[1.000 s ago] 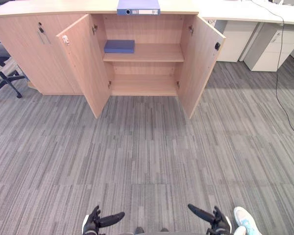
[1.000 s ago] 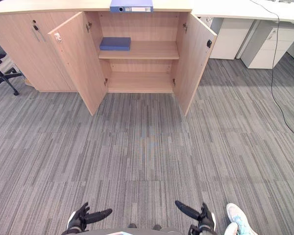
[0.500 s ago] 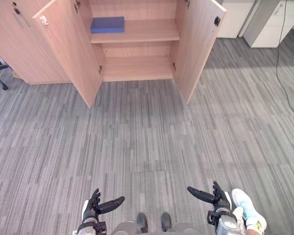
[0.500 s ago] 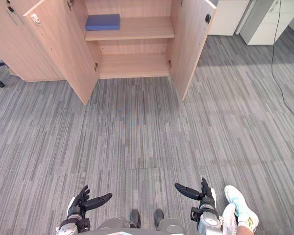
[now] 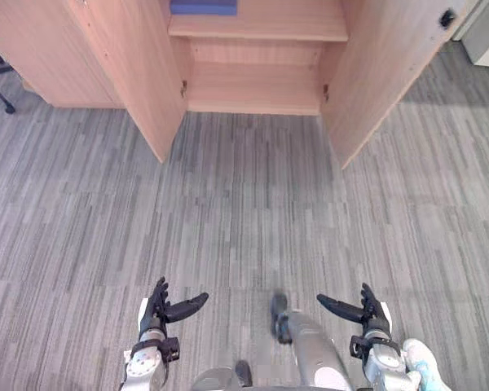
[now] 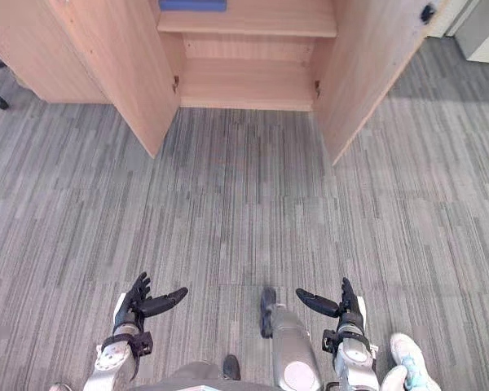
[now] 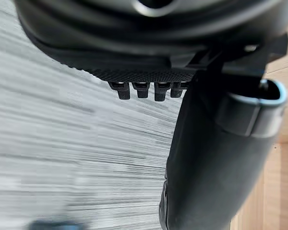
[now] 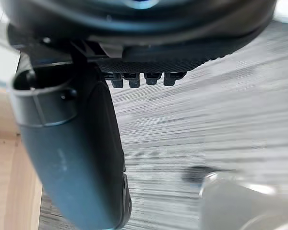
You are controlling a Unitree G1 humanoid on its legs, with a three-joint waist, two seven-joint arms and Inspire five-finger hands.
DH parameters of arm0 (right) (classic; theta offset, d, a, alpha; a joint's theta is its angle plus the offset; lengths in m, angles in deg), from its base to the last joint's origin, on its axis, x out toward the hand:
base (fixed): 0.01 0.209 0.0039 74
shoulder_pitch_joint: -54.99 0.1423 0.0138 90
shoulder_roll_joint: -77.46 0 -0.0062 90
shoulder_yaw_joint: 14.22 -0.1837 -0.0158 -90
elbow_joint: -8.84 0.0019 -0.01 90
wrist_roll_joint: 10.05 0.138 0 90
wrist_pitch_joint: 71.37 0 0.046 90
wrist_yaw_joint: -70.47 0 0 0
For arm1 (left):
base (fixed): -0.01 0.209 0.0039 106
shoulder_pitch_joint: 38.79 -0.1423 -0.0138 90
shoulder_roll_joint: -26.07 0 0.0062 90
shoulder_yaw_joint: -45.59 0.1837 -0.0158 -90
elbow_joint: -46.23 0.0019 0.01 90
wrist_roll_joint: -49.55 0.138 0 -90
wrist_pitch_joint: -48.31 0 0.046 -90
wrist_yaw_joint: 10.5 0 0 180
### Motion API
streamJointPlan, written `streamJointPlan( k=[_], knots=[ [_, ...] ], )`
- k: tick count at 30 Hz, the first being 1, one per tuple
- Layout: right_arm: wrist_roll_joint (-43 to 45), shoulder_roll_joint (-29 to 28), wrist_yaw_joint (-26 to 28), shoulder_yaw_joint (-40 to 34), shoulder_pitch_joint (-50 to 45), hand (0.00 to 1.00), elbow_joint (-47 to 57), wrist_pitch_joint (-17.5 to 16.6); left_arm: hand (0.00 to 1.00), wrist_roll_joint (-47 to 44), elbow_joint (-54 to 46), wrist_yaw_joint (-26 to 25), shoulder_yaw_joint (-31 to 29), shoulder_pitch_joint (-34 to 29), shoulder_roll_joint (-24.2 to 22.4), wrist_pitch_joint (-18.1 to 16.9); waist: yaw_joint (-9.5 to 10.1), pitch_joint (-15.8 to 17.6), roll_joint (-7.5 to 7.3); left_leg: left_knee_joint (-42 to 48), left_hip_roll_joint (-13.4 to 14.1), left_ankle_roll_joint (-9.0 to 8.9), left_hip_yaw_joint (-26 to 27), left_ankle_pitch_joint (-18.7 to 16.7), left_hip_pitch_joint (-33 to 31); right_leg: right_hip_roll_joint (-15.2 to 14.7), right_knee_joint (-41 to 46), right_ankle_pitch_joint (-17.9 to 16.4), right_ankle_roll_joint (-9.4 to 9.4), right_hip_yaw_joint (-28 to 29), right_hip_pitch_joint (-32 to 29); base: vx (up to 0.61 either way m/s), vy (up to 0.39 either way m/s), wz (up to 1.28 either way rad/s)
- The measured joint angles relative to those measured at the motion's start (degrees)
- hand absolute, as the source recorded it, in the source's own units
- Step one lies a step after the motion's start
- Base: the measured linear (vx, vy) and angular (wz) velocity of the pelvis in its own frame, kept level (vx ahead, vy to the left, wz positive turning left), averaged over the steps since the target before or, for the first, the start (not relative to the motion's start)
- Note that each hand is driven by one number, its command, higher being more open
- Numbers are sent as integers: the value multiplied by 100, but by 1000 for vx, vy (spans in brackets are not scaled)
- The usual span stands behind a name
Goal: Walk over to the cabinet, pick up the folder, carry it to the office cabinet, place the folder inside the office cabinet, then close the office cabinet door
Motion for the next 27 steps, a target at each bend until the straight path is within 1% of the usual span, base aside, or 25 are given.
streamJointPlan(
  k=[1,2,3,4,5,6,8,9,10,12,13,14,15,16,17,18,19,20,21,22,23,24,25,26,27],
  knots=[
    [-2,7,-9,15,-64,100,27,0,100,6,27,7,5,-22,-17,1,-42,-5,-16,110,33,-134,-58,-82,113,-62,118,610,-201,2,43,763,-165,38],
    [-2,29,-6,10,82,100,-1,15,100,20,44,15,14,28,-90,3,-67,55,166,672,288,-339,-25,-39,-22,31,674,490,-427,-149,-24,744,-177,32],
    [-3,2,6,28,129,100,39,5,100,32,43,45,39,86,-122,0,-105,72,150,1667,360,-678,234,429,-408,30,908,61,-410,-161,102,888,-242,18],
    [-3,2,33,75,141,100,45,5,100,28,56,49,14,54,-195,2,-95,137,144,2652,480,-593,398,1122,-673,84,858,-166,-424,-124,474,731,-208,8],
    [-3,-8,45,156,143,100,61,4,100,27,38,68,-29,-9,-262,-5,-64,203,143,3698,660,-598,471,1790,-992,167,665,-317,-443,-79,963,740,-209,-19],
    [-1,-50,30,231,137,100,76,-2,100,27,6,122,-32,-51,-272,-33,31,255,86,4975,923,-407,586,1482,-1519,282,411,-460,-506,32,1580,570,-137,-26],
    [34,-154,23,274,133,100,283,-31,100,18,-45,164,-32,-43,-293,-36,232,310,-45,5750,1138,-101,893,1044,-2304,305,48,-669,-509,279,2319,584,-111,-39],
    [65,-175,24,278,139,100,364,-57,100,1,-76,168,-31,-56,-315,-41,278,327,-73,5701,1186,-40,1001,938,-2540,305,-101,-704,-498,359,2545,713,-57,-56],
    [98,-197,29,285,158,100,463,-143,100,-29,-87,189,-23,-64,-327,-41,377,329,-89,5282,1212,30,1158,767,-2989,282,-378,-766,-468,549,2902,580,-6,-60],
    [111,-186,28,286,274,100,435,-169,100,-32,-89,195,-26,-95,-317,-40,500,352,-162,3862,1007,-5,1177,711,-3447,156,-653,-921,-334,811,3324,642,77,-69],
    [108,-132,25,280,390,100,278,-169,100,-30,-88,196,-25,-134,-320,-38,520,339,-205,2206,706,-94,952,995,-3619,-16,-762,-1119,-196,987,3610,736,179,-64],
    [107,-106,15,234,422,100,178,-169,100,-30,-82,195,-25,-185,-343,-36,534,328,-187,1133,570,-181,752,1349,-3606,-91,-850,-1237,-112,1082,3812,635,194,-59],
    [108,-94,1,206,442,100,95,-168,100,-30,-77,195,-25,-217,-342,-36,554,316,-172,750,530,-204,673,1699,-3626,-120,-903,-1327,-42,1145,3950,527,195,-56],
    [106,-84,-27,181,458,100,-62,-161,100,-30,0,181,-25,-218,-327,-30,594,284,-191,766,489,-193,650,2305,-3575,-170,-953,-1422,54,1265,4121,692,284,-40],
    [107,-122,-36,180,449,100,-214,-110,100,-29,93,143,-43,-165,-281,-4,564,179,-349,791,256,238,607,2589,-3536,-410,-853,-1469,98,1262,4141,831,358,-3],
    [96,-133,-11,122,382,100,-244,-95,100,-27,95,139,-59,-57,-303,-7,479,127,-430,928,71,421,615,2381,-3528,-594,-303,-1479,122,1305,3956,835,353,27],
    [95,-155,-10,63,353,100,-283,-82,100,-27,96,145,-54,-28,-314,-6,479,123,-451,1081,22,454,632,2213,-3477,-639,95,-1481,138,1382,3870,675,279,19],
    [95,-236,-15,-4,317,100,-371,-31,100,-27,125,145,-54,-51,-311,-6,486,109,-542,1238,-77,506,750,1917,-3145,-725,1218,-1362,419,1519,3607,533,206,-16],
    [90,-268,-11,20,314,100,-423,-22,100,-27,153,140,-67,-106,-304,-6,480,114,-541,1209,-104,534,781,1664,-2760,-765,2328,-983,951,1583,3293,754,260,-30],
    [82,-307,19,75,318,100,-467,-25,100,-23,235,135,-67,-121,-254,-5,437,116,-538,1109,-140,564,798,1416,-2228,-813,3829,-871,1101,1572,2750,601,181,-21],
    [68,-320,28,122,326,100,-493,-22,100,-20,271,130,-61,-110,-226,3,404,115,-543,1047,-164,586,799,1382,-1995,-852,4408,-1014,882,1526,2507,655,150,-4],
    [45,-320,34,263,322,100,-503,-22,100,-20,277,122,-36,-120,-205,-4,327,103,-525,825,-177,599,793,1374,-1556,-861,4872,-1297,567,1325,2095,481,44,11],
    [25,-328,50,387,321,100,-498,-26,100,-20,282,125,-32,-112,-184,-19,299,92,-495,546,-140,600,766,1374,-1147,-835,4706,-1504,391,1053,1795,462,17,12],
    [-6,-335,63,441,320,100,-500,-25,100,-20,285,126,-35,-94,-162,-23,286,91,-492,445,-104,599,759,1373,-982,-800,4488,-1602,336,932,1650,548,-72,23],
    [-10,-380,94,463,311,100,-501,-25,100,-20,353,127,-79,-28,-143,-38,268,90,-488,316,19,593,737,1370,-705,-670,3684,-1749,289,721,1329,459,-108,27]
  ],
)
